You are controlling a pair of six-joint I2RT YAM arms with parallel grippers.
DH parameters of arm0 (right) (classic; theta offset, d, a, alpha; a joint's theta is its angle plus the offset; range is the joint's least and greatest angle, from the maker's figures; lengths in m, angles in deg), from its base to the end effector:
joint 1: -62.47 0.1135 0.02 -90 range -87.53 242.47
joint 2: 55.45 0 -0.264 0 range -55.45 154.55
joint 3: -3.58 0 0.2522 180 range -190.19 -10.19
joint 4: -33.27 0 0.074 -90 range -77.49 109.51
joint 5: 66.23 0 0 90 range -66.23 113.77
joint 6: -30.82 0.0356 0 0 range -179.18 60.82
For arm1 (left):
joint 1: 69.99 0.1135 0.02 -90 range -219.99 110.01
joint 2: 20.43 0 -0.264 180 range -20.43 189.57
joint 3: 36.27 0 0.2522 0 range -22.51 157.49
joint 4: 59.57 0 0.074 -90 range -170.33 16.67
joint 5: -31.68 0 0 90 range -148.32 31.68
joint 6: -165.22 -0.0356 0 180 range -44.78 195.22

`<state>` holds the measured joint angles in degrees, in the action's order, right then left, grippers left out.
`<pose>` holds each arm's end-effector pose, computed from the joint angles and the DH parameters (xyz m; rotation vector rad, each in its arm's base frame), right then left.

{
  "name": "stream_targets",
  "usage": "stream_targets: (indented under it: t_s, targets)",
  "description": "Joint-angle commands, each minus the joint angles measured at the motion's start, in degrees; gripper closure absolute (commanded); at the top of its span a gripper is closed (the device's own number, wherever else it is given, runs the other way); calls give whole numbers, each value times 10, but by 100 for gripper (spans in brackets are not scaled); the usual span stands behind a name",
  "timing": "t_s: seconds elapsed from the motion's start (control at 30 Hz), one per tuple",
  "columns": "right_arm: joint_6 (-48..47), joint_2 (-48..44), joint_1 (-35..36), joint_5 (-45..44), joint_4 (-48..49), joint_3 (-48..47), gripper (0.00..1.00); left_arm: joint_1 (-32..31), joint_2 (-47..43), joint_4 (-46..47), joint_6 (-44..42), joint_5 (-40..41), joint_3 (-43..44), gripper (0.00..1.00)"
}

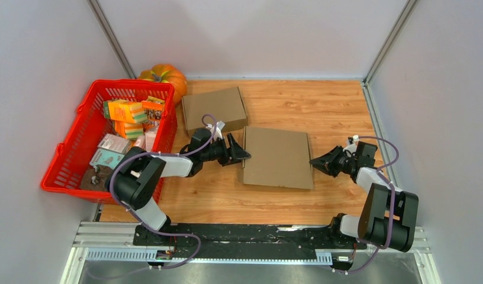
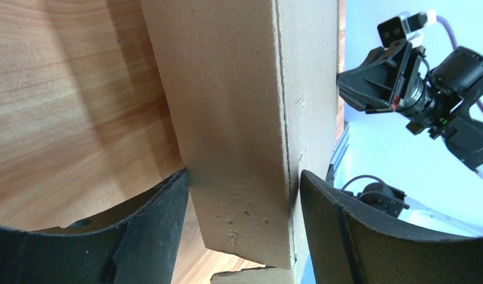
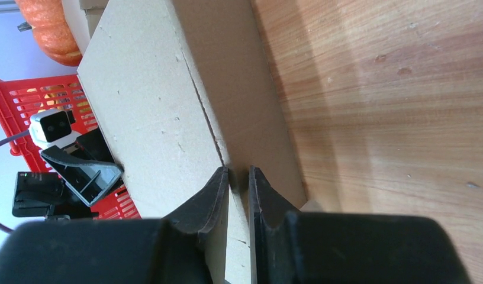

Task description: Fold the paper box

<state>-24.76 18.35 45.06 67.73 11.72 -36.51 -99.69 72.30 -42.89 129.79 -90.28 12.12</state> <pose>0.2106 -0.0401 0.1452 0.7914 2.3355 1.0898 0.2558 -0.1676 0.1526 -0.1055 2.3176 -1.4131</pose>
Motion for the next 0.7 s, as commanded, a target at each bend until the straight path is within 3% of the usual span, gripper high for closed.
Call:
stream_targets:
  t_s: [0.0, 0.1, 0.23, 0.33, 0.43, 0.5, 0.63, 0.67]
  targets:
    - [-37, 29, -3, -128, -36, 24, 83, -5, 36, 133, 73, -60, 21, 24]
    - [-35, 28, -3, -114, -24, 27, 80, -5, 63, 226, 129, -86, 26, 24]
    - [-28, -2, 0, -99, -25, 22, 71, -5, 74, 278, 165, -99, 27, 47]
    - [-27, -39, 0, -100, -54, 4, 62, -5, 64, 272, 176, -99, 22, 55]
    - [-36, -86, 7, -130, -114, -33, 49, -4, 47, 242, 187, -99, 22, 61]
    - [-51, -119, 16, -192, -175, -70, 35, -2, 32, 223, 194, -102, 25, 64]
    - [-68, -220, 57, -314, -247, -126, 16, 0, -10, 93, 157, -102, 44, 68]
    - [-72, -233, 68, -328, -268, -139, 6, 0, -19, 65, 130, -100, 48, 69]
